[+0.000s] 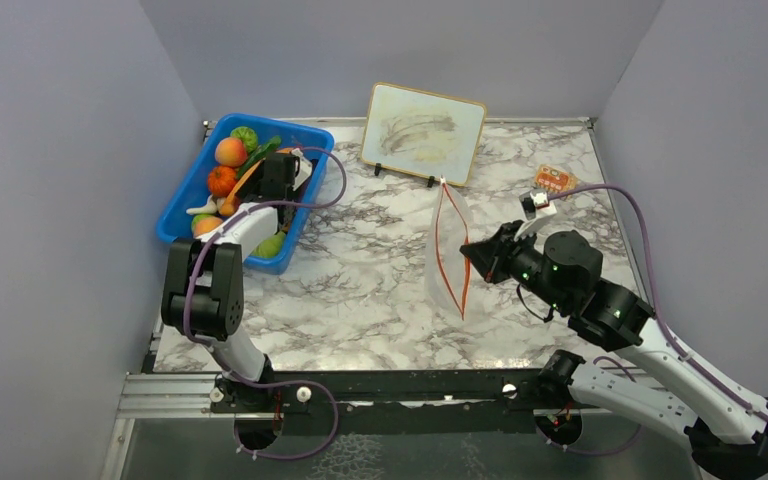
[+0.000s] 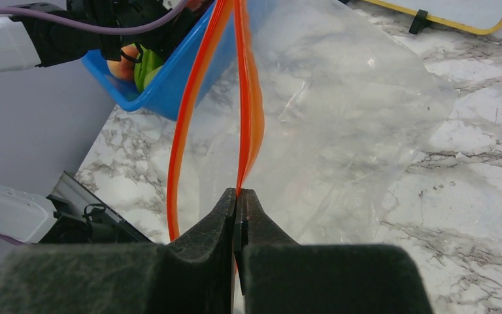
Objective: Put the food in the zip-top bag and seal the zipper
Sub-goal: Pick up the fake food from the bin.
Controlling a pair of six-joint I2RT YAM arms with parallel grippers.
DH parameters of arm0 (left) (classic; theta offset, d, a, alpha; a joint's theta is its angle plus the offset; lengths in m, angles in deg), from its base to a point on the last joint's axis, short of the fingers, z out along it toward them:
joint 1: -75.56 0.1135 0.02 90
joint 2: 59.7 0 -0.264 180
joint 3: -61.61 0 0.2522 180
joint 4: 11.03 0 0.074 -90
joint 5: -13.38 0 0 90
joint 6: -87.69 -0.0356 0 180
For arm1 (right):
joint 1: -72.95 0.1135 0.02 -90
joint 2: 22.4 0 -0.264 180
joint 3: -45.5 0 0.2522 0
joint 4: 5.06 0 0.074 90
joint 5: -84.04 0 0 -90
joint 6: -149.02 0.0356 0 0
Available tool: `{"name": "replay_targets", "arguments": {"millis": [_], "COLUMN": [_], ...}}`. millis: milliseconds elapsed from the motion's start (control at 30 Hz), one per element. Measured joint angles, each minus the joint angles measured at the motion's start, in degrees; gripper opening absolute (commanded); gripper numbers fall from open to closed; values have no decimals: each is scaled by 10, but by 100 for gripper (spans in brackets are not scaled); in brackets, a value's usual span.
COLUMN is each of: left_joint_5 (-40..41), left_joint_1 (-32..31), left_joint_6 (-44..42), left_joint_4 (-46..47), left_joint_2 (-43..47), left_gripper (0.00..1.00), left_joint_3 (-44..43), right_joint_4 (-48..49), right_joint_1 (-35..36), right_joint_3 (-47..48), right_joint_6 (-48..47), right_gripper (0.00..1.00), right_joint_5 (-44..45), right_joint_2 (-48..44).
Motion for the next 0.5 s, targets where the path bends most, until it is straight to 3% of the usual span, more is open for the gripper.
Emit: {"name": "replay_targets", "arguments": {"millis": [233, 500], "left_joint_5": [-11, -15], "left_joint_1": [2, 5], "left_joint_6": [-11, -18], "left_joint_4": [41, 67], "left_joint_2": [-30, -57], "left_gripper": [66, 55], "left_joint_3": [0, 0], "right_joint_4": [0, 0], "right_joint_1": [0, 0], "right_joint_3": [0, 1], "right_joint_6": [0, 0], "right_gripper": [1, 1], "right_joint_5": [0, 0], "right_joint_2": [12, 30]}}
